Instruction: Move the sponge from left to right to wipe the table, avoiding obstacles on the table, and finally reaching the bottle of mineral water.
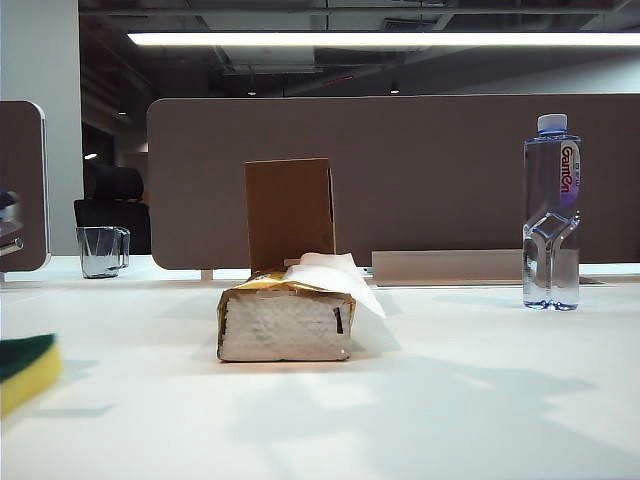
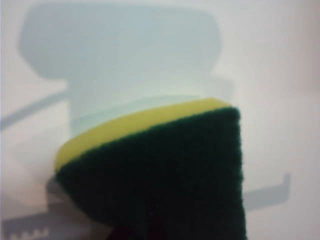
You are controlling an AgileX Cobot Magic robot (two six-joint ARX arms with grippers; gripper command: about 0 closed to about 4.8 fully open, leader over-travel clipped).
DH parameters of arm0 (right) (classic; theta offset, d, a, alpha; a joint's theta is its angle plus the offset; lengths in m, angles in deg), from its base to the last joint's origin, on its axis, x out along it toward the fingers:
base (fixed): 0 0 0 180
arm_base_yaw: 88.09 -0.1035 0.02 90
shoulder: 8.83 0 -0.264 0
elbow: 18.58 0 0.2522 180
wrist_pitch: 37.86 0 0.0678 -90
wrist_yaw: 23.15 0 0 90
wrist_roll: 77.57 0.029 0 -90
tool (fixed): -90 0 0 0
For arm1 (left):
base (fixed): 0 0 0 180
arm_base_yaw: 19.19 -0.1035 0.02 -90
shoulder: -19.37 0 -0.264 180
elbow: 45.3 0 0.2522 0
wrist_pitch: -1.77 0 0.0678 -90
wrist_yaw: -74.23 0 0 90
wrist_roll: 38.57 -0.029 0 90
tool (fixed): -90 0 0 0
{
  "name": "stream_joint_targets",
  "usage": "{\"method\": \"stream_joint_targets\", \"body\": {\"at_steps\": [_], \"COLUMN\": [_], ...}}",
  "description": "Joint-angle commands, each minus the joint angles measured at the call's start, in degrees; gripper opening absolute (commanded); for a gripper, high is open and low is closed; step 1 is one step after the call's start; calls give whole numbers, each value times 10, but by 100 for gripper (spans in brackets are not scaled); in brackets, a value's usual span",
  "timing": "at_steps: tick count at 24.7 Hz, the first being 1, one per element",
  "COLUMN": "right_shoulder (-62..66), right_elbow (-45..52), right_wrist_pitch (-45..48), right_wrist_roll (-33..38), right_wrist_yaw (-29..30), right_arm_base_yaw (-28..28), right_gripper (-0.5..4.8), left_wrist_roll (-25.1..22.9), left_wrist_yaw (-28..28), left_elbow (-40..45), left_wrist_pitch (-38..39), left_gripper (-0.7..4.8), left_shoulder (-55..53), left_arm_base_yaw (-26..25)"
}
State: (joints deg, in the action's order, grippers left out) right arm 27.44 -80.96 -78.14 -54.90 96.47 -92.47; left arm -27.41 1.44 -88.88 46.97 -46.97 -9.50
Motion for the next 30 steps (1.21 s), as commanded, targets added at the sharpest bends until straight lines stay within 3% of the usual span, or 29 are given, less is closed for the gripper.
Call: {"method": "stream_joint_targets", "body": {"at_steps": [1, 5, 17, 25, 30], "right_shoulder": [-2, -6, -14, -14, -14], "right_elbow": [-3, -3, -3, -3, -3], "right_wrist_pitch": [6, 5, -7, -7, -8], "right_wrist_roll": [0, 0, 0, 0, 0], "right_wrist_yaw": [1, 14, 21, 21, 21], "right_arm_base_yaw": [0, 0, -1, -2, -8], "right_gripper": [470, 470, 470, 470, 470], "left_wrist_roll": [25, 84, 196, 226, 225], "left_wrist_yaw": [3, -16, -22, -30, -31], "left_elbow": [3, 3, 2, -15, -78], "left_wrist_pitch": [-19, -67, -177, -217, -217], "left_gripper": [-6, -6, -6, -6, -6], "left_shoulder": [-5, -22, -74, -106, -160], "left_arm_base_yaw": [44, 115, 254, 289, 315]}}
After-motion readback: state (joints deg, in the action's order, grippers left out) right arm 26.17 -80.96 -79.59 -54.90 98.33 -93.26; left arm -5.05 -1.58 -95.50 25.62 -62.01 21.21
